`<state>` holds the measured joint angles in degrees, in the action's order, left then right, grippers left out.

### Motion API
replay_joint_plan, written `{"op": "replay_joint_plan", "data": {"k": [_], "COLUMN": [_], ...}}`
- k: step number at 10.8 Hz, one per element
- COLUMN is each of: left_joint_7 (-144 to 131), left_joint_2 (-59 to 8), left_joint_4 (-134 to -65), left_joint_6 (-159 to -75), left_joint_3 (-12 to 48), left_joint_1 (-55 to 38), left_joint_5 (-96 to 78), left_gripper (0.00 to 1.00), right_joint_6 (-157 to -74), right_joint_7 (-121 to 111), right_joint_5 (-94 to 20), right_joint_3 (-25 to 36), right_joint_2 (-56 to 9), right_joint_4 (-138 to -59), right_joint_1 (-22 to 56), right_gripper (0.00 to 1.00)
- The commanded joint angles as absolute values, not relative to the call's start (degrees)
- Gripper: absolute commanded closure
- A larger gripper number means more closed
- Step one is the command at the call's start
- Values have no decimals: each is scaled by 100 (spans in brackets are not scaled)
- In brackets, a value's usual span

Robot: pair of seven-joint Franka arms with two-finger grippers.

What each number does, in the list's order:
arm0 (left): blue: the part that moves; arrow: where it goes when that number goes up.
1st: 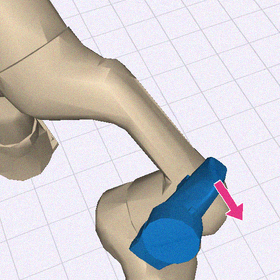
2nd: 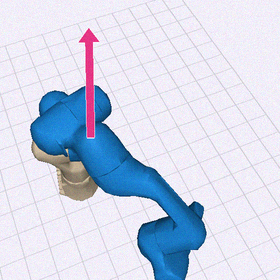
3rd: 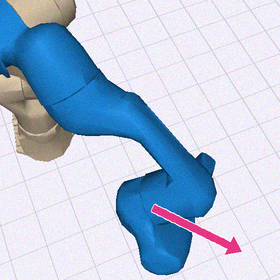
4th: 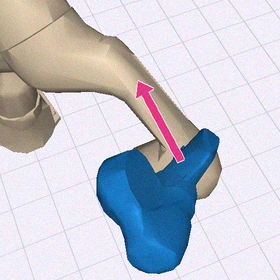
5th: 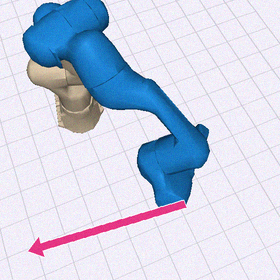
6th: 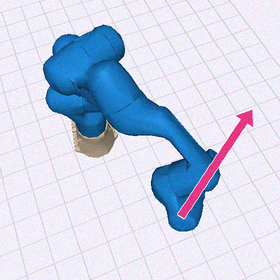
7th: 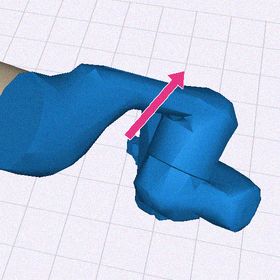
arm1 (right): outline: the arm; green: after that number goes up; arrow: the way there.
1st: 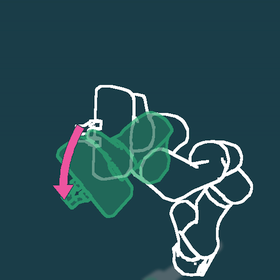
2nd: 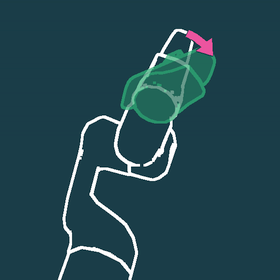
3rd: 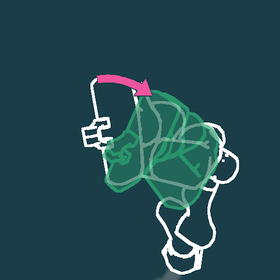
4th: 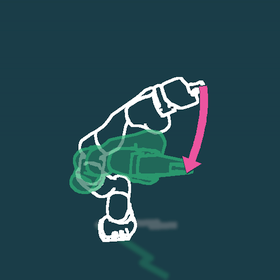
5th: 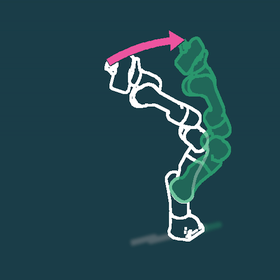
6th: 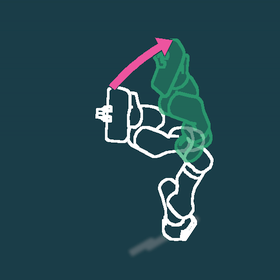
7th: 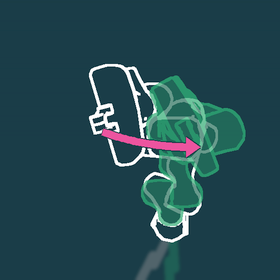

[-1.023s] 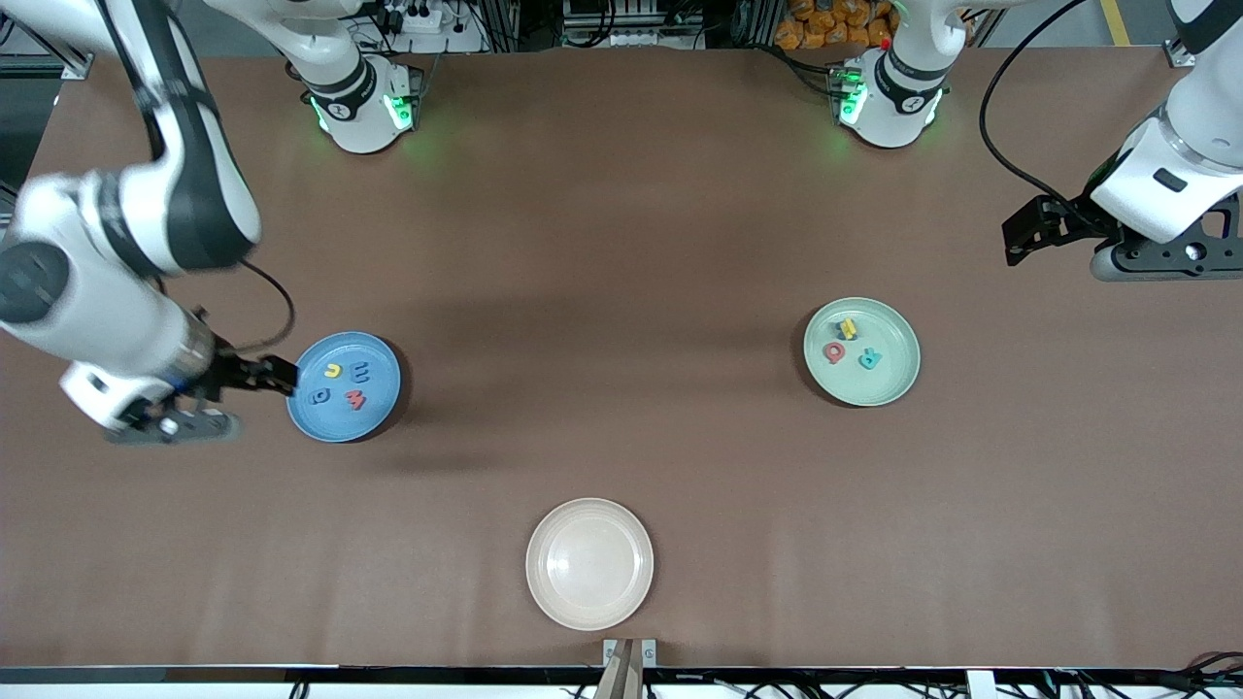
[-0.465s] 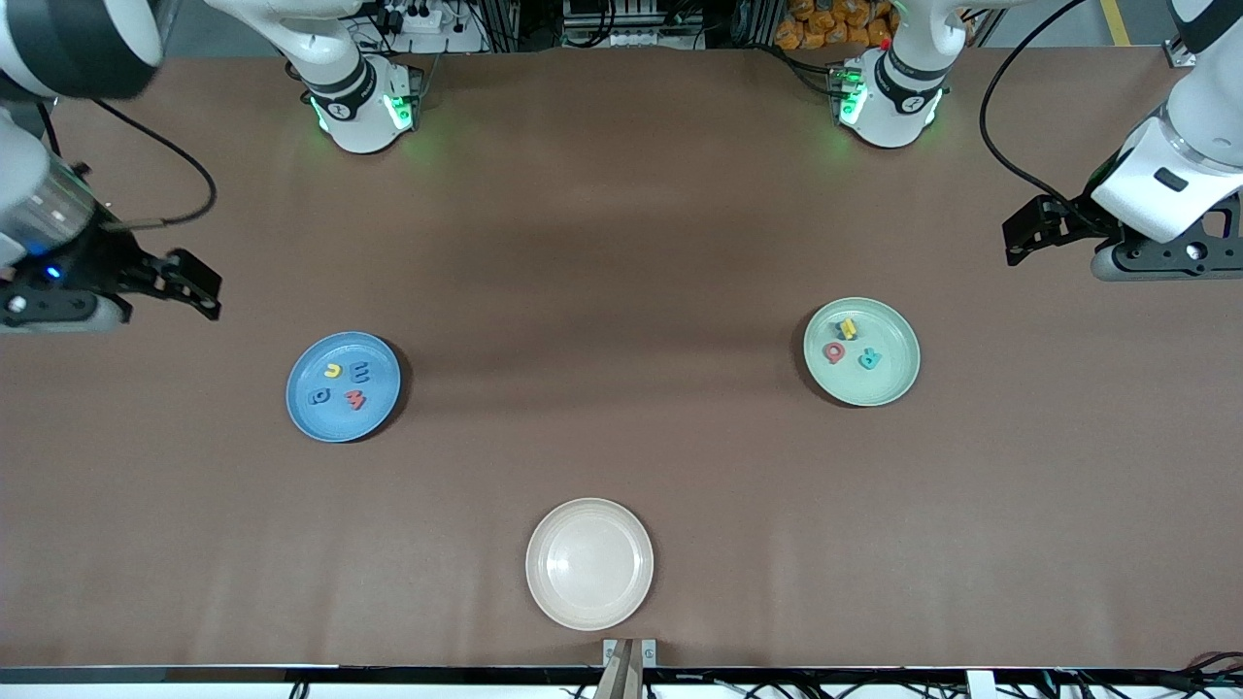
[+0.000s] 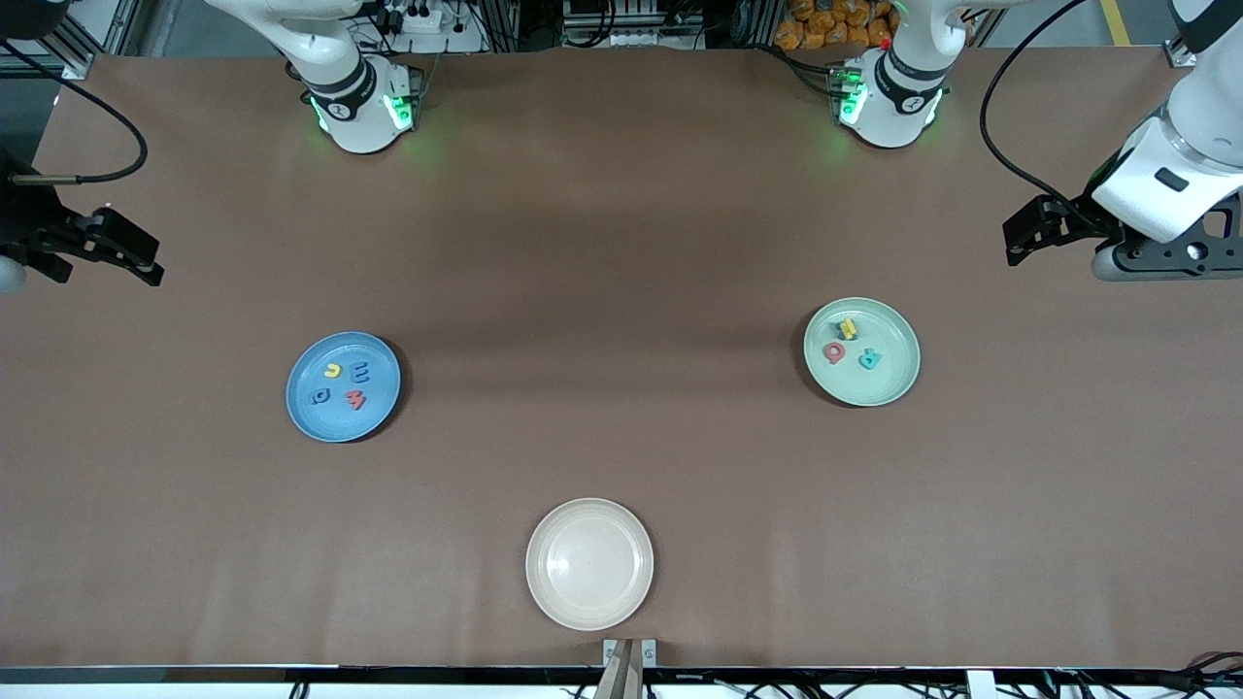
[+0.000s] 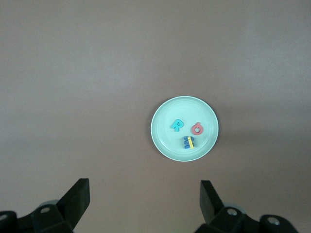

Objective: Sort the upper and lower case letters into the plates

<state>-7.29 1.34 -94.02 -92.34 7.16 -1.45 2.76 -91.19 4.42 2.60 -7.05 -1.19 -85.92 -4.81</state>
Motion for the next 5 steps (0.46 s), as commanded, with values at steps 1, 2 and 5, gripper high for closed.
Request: {"op": "replay_joint_plan", "data": {"k": [1, 2, 5], "left_joint_7": [-729, -729, -738], "left_joint_2": [193, 193, 185], "left_joint_4": [-9422, -9422, -9413], "left_joint_6": [-9264, -9264, -9264], "left_joint_3": [712, 712, 712], "left_joint_1": [-106, -105, -105], "left_joint_5": [149, 149, 149], "left_gripper": [0, 0, 0], "right_joint_6": [-9000, -8930, -8781], "right_joint_7": [396, 396, 265], "right_joint_5": [10, -148, -158], "right_joint_3": [-642, -633, -440], "right_joint_2": [44, 35, 44], "right_joint_4": [-8596, -8596, -8587], "right_joint_1": [-457, -457, -352], "right_gripper": [0, 0, 0]}}
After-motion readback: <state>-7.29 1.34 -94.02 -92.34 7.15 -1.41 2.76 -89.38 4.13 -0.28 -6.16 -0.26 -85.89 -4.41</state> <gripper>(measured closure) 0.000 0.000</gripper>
